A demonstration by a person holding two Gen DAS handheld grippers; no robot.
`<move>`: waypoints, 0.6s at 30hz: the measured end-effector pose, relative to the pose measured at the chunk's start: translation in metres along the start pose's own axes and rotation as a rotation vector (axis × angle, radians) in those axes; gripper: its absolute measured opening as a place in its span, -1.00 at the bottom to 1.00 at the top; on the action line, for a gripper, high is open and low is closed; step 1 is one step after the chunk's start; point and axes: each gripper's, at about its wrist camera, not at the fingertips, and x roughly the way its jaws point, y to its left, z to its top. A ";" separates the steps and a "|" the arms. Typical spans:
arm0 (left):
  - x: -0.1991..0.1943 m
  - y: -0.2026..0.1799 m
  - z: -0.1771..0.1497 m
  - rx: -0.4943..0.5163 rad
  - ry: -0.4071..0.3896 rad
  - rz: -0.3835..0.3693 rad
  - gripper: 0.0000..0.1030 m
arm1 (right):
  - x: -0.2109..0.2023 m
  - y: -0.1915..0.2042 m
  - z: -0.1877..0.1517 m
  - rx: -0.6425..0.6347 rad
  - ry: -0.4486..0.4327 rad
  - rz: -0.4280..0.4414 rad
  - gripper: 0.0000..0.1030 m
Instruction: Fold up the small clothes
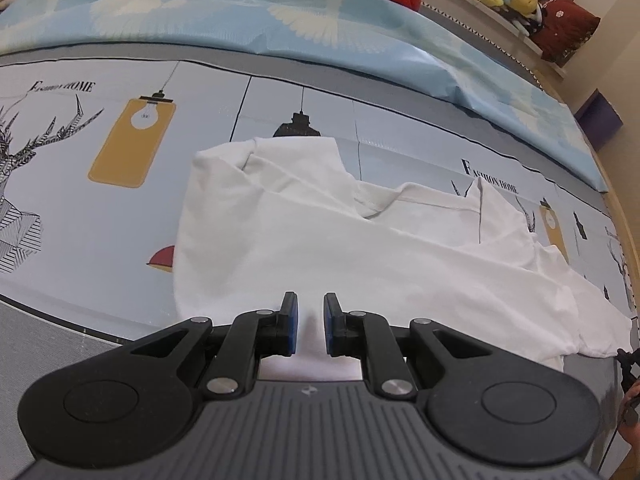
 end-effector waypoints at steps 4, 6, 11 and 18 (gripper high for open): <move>-0.006 0.007 0.001 -0.006 -0.008 0.003 -0.72 | -0.009 0.014 -0.001 -0.032 -0.060 0.028 -0.95; -0.010 0.010 0.003 -0.010 -0.013 0.001 -0.72 | -0.020 0.036 -0.005 -0.107 -0.111 0.041 -0.96; -0.021 0.021 0.009 -0.040 -0.034 -0.009 -0.72 | -0.061 0.123 -0.047 -0.447 -0.217 0.161 -0.96; -0.038 0.042 0.016 -0.104 -0.055 -0.020 -0.72 | -0.144 0.226 -0.222 -0.995 -0.025 0.688 -0.96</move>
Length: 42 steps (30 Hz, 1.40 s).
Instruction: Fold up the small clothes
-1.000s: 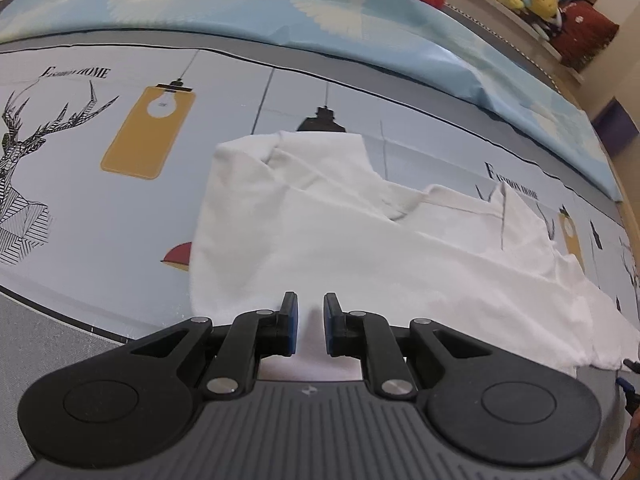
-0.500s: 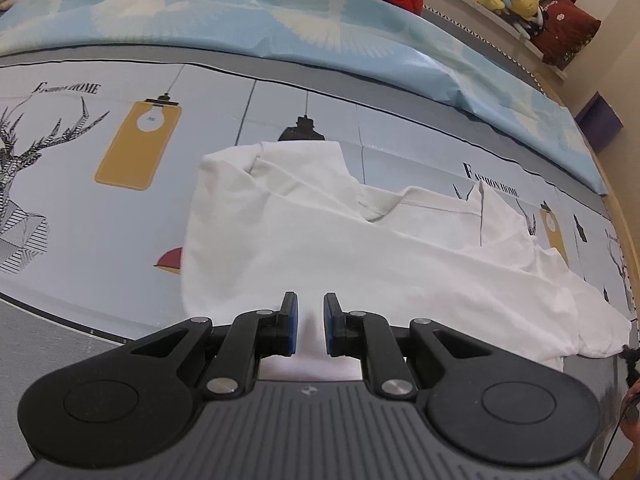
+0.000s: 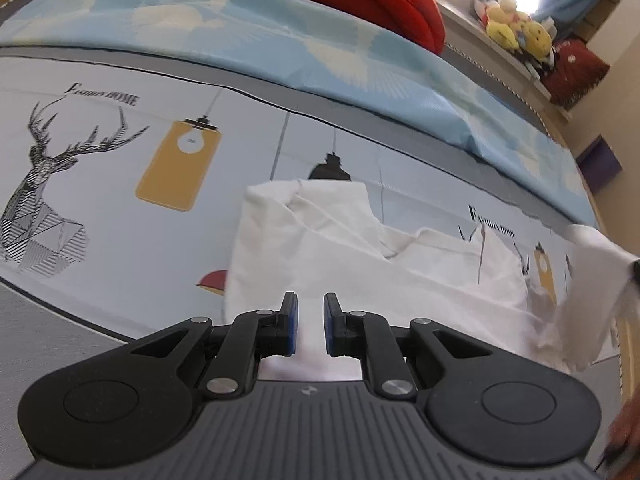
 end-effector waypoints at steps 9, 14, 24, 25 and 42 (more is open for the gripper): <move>-0.012 0.027 0.008 -0.098 0.011 -0.036 -0.72 | 0.017 0.145 -0.098 -0.311 0.567 0.363 -0.92; -0.008 0.029 0.008 -0.125 0.016 -0.057 -0.72 | -0.001 0.134 -0.059 -0.126 0.619 0.125 -0.65; 0.026 -0.001 -0.008 -0.133 0.016 -0.143 -0.72 | 0.015 0.045 -0.076 0.328 0.590 -0.108 -0.31; 0.031 -0.008 -0.011 -0.129 0.022 -0.149 -0.72 | 0.020 0.045 -0.079 0.328 0.595 -0.118 -0.31; 0.074 -0.067 -0.052 0.061 0.041 0.132 -0.82 | 0.037 -0.021 -0.090 0.604 0.640 -0.363 -0.33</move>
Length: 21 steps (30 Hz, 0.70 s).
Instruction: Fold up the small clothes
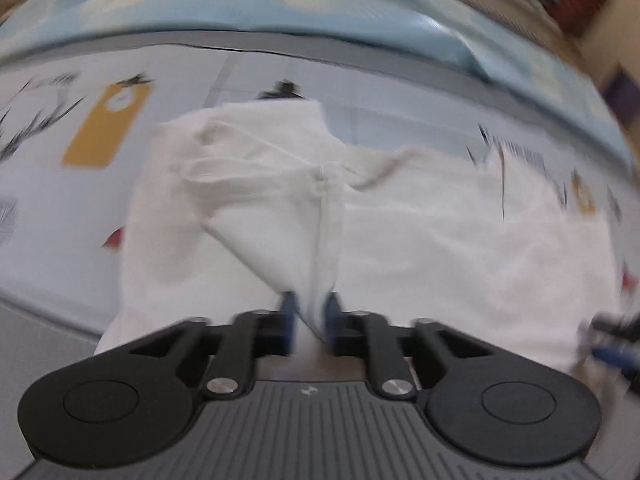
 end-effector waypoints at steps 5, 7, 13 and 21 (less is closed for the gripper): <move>-0.039 0.034 -0.019 -0.315 -0.046 0.043 -0.74 | -0.002 -0.002 -0.001 0.013 -0.009 -0.016 -0.32; -0.035 0.052 -0.026 -0.429 -0.005 -0.032 -0.65 | -0.001 -0.002 -0.001 0.025 -0.006 -0.021 -0.32; -0.019 0.079 -0.010 -0.509 -0.005 -0.088 -0.51 | -0.007 -0.011 0.001 0.063 -0.030 -0.048 -0.32; -0.027 0.089 -0.007 -0.503 -0.020 0.021 -1.00 | -0.013 -0.023 0.015 0.126 -0.048 -0.067 -0.31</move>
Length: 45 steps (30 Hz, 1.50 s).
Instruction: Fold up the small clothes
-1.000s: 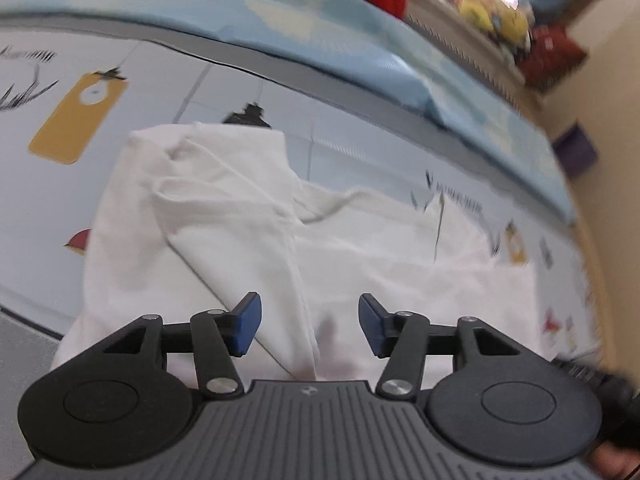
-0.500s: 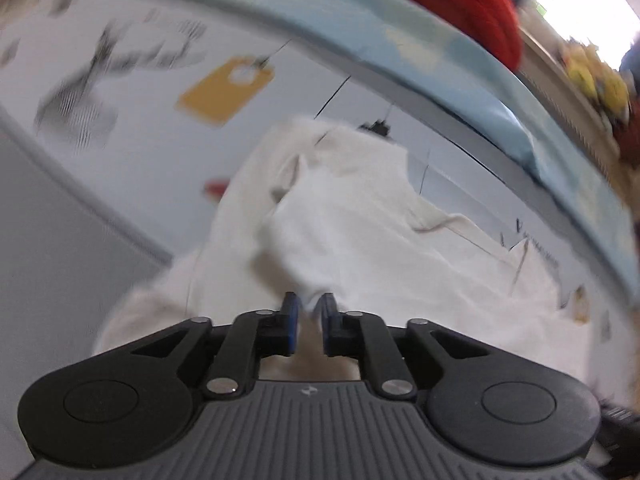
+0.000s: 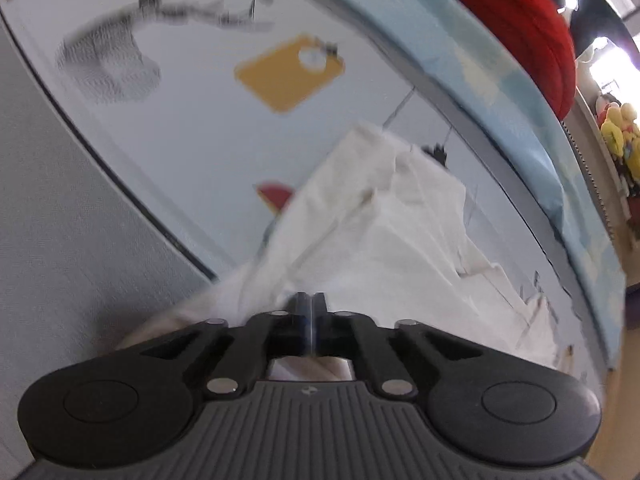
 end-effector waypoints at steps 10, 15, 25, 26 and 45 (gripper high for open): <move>-0.037 -0.006 0.023 0.051 -0.135 -0.036 -1.00 | 0.001 -0.013 0.009 0.072 -0.030 -0.029 -0.97; -0.020 -0.011 0.031 0.094 -0.080 -0.097 -0.97 | -0.014 -0.025 0.008 0.129 -0.125 -0.169 -0.95; 0.023 -0.013 0.020 0.202 0.019 -0.039 -0.74 | 0.000 0.005 0.008 -0.001 -0.070 0.145 -0.19; 0.022 -0.012 0.019 0.211 0.022 -0.022 -0.94 | 0.011 -0.002 0.008 0.027 -0.033 0.114 -0.20; 0.016 -0.006 0.024 0.178 0.116 -0.060 -0.86 | 0.021 -0.006 0.010 0.032 -0.062 -0.080 -0.12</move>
